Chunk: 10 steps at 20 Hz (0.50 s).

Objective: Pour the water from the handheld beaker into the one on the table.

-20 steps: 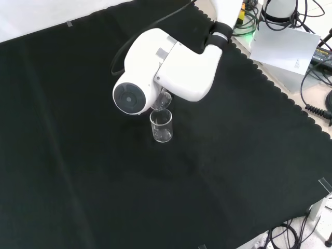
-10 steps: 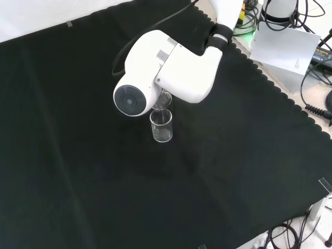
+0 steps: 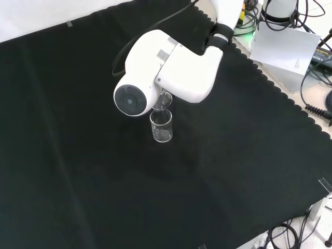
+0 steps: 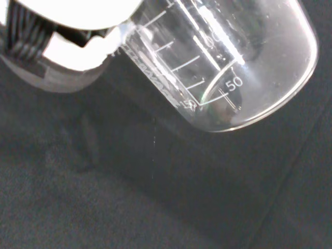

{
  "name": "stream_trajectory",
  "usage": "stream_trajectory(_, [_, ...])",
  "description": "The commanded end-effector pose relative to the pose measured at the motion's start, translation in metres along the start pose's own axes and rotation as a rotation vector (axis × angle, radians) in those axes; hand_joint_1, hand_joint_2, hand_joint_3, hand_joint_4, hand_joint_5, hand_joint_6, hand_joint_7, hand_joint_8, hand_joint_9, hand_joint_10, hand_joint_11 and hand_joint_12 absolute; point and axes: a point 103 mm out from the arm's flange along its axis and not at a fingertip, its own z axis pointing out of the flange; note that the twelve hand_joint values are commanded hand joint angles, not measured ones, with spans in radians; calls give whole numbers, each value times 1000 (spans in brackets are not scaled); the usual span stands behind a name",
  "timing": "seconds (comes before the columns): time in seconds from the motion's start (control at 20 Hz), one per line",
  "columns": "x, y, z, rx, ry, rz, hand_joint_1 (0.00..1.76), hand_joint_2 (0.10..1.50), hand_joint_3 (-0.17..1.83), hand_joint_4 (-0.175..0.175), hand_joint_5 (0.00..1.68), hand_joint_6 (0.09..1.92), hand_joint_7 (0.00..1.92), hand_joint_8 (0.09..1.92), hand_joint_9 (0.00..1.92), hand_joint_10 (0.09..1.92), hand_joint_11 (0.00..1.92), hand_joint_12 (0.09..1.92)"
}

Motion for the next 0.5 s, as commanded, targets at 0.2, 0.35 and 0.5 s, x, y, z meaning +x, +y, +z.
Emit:
stream_trajectory(0.2, [3, 0, -3, 4, -5, -1, 1116, 732, 525, 175, 1266, 634, 1708, 87, 1573, 87, 1142, 869])
stream_trajectory(0.35, [4, 1, -4, 9, -7, 2, 1116, 732, 525, 175, 1265, 636, 1708, 87, 1573, 87, 1143, 868])
stream_trajectory(0.5, [5, 1, -5, 13, -9, 3, 1116, 732, 526, 175, 1264, 637, 1708, 87, 1574, 87, 1143, 868])
